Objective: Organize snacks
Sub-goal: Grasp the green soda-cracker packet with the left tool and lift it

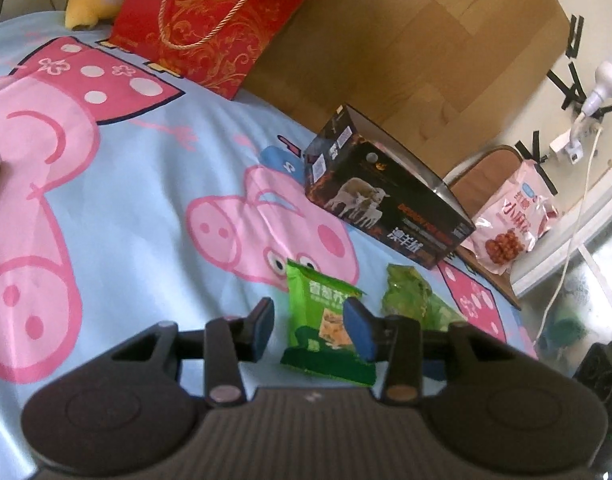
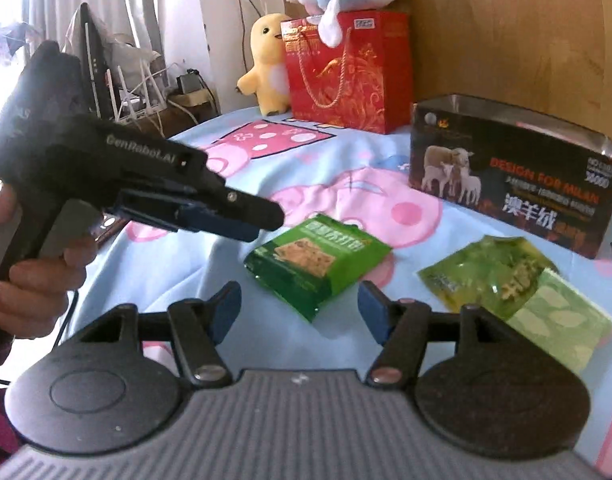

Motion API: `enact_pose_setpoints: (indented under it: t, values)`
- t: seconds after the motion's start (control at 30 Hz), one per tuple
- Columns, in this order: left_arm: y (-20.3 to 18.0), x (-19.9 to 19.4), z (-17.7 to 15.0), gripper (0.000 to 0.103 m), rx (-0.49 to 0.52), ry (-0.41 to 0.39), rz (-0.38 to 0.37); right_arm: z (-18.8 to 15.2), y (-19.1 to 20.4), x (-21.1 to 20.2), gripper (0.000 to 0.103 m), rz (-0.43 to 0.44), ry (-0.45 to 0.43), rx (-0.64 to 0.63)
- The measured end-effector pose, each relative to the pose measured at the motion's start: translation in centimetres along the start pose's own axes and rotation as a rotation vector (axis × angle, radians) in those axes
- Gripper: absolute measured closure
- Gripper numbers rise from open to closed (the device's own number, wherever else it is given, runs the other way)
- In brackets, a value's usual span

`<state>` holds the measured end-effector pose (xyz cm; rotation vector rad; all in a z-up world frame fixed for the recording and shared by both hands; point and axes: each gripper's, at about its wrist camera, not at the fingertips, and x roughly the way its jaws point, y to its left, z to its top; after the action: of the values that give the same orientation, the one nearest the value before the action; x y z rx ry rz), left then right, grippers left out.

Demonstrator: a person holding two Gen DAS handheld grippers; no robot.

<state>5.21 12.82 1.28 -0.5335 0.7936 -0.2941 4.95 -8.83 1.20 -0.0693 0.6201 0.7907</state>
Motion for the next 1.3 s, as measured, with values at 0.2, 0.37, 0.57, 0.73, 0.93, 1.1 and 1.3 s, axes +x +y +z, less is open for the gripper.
enact_pose_setpoints:
  t: [0.2, 0.37, 0.57, 0.73, 0.93, 1.1, 1.3]
  values:
    - [-0.7, 1.6, -0.1, 0.065, 0.032, 0.045, -0.002, -0.6, 0.3, 0.4, 0.036, -0.073, 0.011, -0.055]
    - [-2.1, 2.3, -1.1, 0.066, 0.105, 0.048, 0.020, -0.4, -0.2, 1.1, 0.040, -0.085, 0.015, -0.037]
    - [-3.4, 2.4, -1.5, 0.066, 0.152, 0.040, 0.028, -0.5, 0.1, 1.0, 0.053, -0.125, -0.009, -0.050]
    - [-5.2, 2.0, -0.5, 0.066, 0.210, 0.004, 0.020, -0.5, -0.5, -0.1, 0.053, -0.141, -0.076, -0.014]
    - [-8.7, 2.2, 2.9, 0.066, 0.305, -0.058, -0.028, 1.8, -1.9, -1.9, 0.053, -0.205, -0.189, -0.007]
    - [-11.8, 3.7, 6.7, 0.066, 0.362, -0.134, -0.050, 5.2, -4.2, -2.3, 0.053, -0.281, -0.274, -0.026]
    - [-12.7, 7.9, 11.0, 0.065, 0.328, -0.174, -0.036, 8.7, -8.8, 0.1, 0.053, -0.317, -0.294, 0.011]
